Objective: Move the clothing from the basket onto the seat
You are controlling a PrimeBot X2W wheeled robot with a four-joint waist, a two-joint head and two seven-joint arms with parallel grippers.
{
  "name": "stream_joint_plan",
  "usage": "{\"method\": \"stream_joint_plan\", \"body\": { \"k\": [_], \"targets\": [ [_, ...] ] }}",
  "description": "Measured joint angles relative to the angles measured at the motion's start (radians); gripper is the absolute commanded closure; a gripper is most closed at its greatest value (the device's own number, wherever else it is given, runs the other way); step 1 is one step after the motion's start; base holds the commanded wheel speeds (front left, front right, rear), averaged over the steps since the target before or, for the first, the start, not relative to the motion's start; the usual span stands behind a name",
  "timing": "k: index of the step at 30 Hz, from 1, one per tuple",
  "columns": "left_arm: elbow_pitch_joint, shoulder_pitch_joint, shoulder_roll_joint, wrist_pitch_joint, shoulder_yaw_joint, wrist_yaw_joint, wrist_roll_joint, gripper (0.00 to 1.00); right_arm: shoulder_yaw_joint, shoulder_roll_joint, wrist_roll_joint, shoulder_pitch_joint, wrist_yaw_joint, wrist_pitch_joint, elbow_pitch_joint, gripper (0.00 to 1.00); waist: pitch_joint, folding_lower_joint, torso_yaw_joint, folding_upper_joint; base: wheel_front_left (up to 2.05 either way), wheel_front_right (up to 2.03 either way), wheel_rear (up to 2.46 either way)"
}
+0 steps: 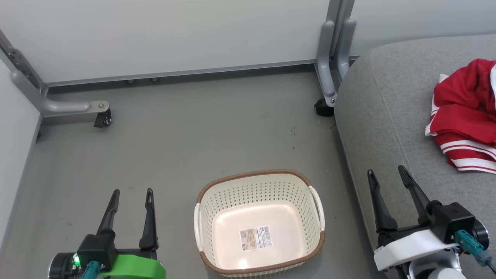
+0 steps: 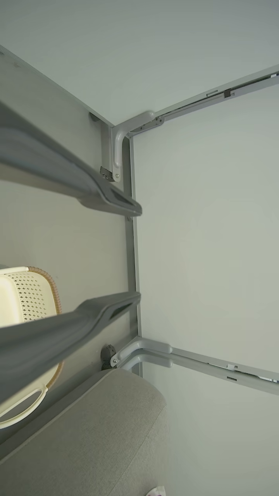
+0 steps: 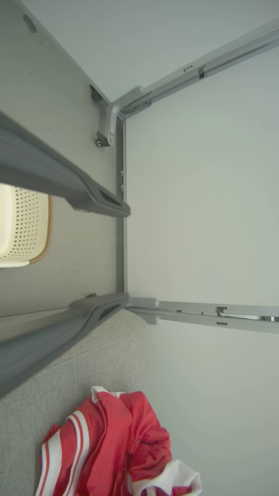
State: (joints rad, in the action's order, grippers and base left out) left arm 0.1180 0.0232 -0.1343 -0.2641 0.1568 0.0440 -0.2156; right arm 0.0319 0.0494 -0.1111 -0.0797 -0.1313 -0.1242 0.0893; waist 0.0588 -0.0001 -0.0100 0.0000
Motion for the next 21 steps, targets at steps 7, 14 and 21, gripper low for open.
{"method": "stream_joint_plan", "body": {
  "k": [7, 14, 21],
  "targets": [
    [0.020, 0.009, 0.013, 0.000, -0.008, -0.017, 0.017, 0.00, -0.001, 0.000, -0.006, -0.016, 0.000, 0.012, 0.000, 0.00, -0.018, 0.0000, -0.004, 0.0000, 0.00, 0.00, 0.00],
    [0.041, 0.010, 0.022, 0.000, -0.019, -0.026, 0.029, 0.00, 0.001, 0.000, -0.006, -0.016, 0.000, 0.017, -0.001, 0.00, -0.020, 0.0000, -0.006, 0.0000, 0.00, 0.00, 0.00],
    [0.052, 0.010, 0.028, 0.000, -0.028, -0.031, 0.041, 0.00, 0.003, 0.000, -0.004, -0.016, 0.000, 0.017, 0.000, 0.00, -0.017, 0.0000, -0.002, 0.0000, 0.00, 0.00, 0.00]
  ]
}}
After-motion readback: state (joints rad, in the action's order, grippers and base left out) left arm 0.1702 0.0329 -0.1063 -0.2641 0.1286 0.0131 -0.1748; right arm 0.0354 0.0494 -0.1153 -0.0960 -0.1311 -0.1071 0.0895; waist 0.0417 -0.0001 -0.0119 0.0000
